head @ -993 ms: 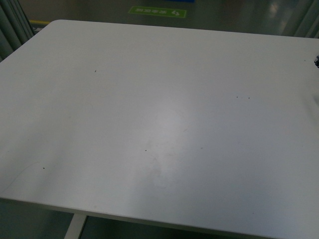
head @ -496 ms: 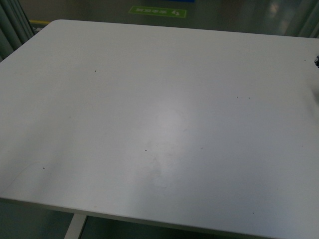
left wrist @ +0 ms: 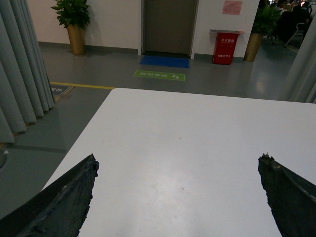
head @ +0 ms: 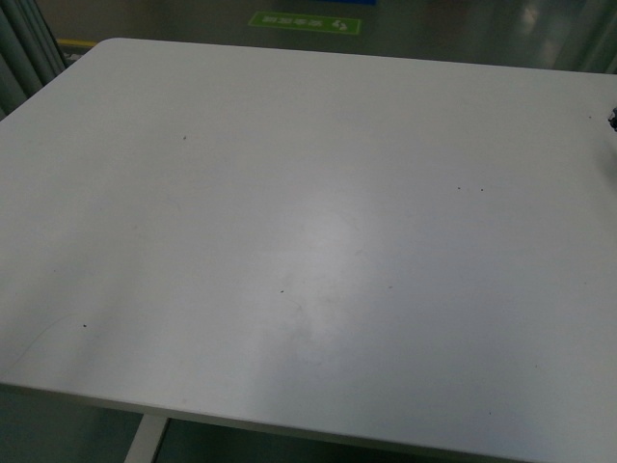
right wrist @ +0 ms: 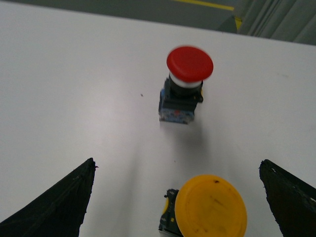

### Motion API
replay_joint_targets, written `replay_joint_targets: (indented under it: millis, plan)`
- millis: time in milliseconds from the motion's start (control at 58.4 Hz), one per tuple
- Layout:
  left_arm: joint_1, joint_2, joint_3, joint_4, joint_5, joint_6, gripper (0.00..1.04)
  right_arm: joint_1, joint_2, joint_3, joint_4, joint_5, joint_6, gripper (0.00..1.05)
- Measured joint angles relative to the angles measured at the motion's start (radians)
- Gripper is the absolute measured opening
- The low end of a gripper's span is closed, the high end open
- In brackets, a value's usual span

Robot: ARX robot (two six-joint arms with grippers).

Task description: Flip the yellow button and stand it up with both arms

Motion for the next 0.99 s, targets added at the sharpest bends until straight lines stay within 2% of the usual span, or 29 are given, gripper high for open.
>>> replay_joint_targets:
  millis: [103, 274, 394, 479, 548, 599, 924, 993]
  plan:
    - [0.0, 0.0, 0.0, 0.0, 0.0, 0.0, 0.98, 0.0, -0.097, -0.074, 0.048, -0.047, 0.091, 0.97]
    - [0.0, 0.0, 0.0, 0.0, 0.0, 0.0, 0.98, 0.0, -0.327, -0.297, 0.17, -0.05, 0.299, 0.97]
    - [0.0, -0.001, 0.0, 0.0, 0.0, 0.0, 0.98, -0.001, -0.388, -0.345, 0.187, -0.054, 0.359, 0.97]
    - [0.0, -0.001, 0.0, 0.0, -0.001, 0.0, 0.98, 0.011, -0.377, -0.439, 0.419, -0.066, 0.273, 0.82]
    - [0.0, -0.001, 0.0, 0.0, 0.0, 0.0, 0.98, 0.033, -0.4, -0.519, 0.512, -0.051, 0.229, 0.72]
    - [0.0, -0.001, 0.0, 0.0, 0.0, 0.0, 0.98, 0.059, -0.439, -0.603, 0.588, -0.029, 0.198, 0.59]
    - [0.0, -0.001, 0.0, 0.0, 0.0, 0.0, 0.98, 0.15, -0.69, -0.859, 0.58, 0.064, 0.166, 0.03]
    - [0.0, -0.001, 0.0, 0.0, 0.0, 0.0, 0.98, 0.164, -0.737, -0.89, 0.563, 0.072, 0.166, 0.03]
